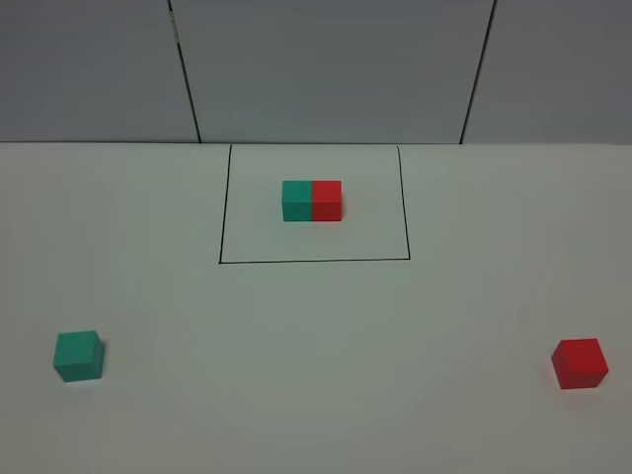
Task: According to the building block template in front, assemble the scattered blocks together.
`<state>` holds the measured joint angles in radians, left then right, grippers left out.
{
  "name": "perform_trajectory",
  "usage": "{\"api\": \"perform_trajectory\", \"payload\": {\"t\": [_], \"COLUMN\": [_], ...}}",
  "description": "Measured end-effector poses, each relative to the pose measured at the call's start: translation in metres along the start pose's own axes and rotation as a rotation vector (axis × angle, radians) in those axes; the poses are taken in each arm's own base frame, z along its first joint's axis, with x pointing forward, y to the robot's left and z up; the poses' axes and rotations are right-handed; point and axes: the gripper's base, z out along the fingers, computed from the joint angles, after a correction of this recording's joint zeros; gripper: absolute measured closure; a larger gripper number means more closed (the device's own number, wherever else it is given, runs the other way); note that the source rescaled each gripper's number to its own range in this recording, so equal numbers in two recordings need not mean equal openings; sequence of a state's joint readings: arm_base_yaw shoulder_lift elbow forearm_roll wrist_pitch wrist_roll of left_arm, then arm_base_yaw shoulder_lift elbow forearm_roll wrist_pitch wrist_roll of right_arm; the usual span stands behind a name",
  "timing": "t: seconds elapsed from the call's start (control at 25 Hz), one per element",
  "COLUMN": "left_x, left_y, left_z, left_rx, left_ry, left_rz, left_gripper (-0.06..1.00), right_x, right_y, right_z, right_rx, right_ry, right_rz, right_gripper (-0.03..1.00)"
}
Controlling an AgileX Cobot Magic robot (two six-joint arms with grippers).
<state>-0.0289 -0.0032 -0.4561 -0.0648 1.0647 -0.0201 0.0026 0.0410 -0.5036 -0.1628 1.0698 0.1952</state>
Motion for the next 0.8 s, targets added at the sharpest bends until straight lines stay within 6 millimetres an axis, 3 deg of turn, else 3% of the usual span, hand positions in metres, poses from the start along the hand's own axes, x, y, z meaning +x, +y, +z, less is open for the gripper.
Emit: {"api": "perform_trajectory", "payload": {"t": [0.8], "left_x": [0.0000], "left_y": [0.0000], "left_z": [0.0000], "left_rx": [0.000], "left_ry": [0.000], "left_rz": [0.000], "left_gripper": [0.15], "right_x": [0.0000], "right_y": [0.0000], "right_z": [0.0000], "right_rx": [0.000], "right_ry": [0.000], "right_rz": [0.000], "right_gripper": [0.39]}}
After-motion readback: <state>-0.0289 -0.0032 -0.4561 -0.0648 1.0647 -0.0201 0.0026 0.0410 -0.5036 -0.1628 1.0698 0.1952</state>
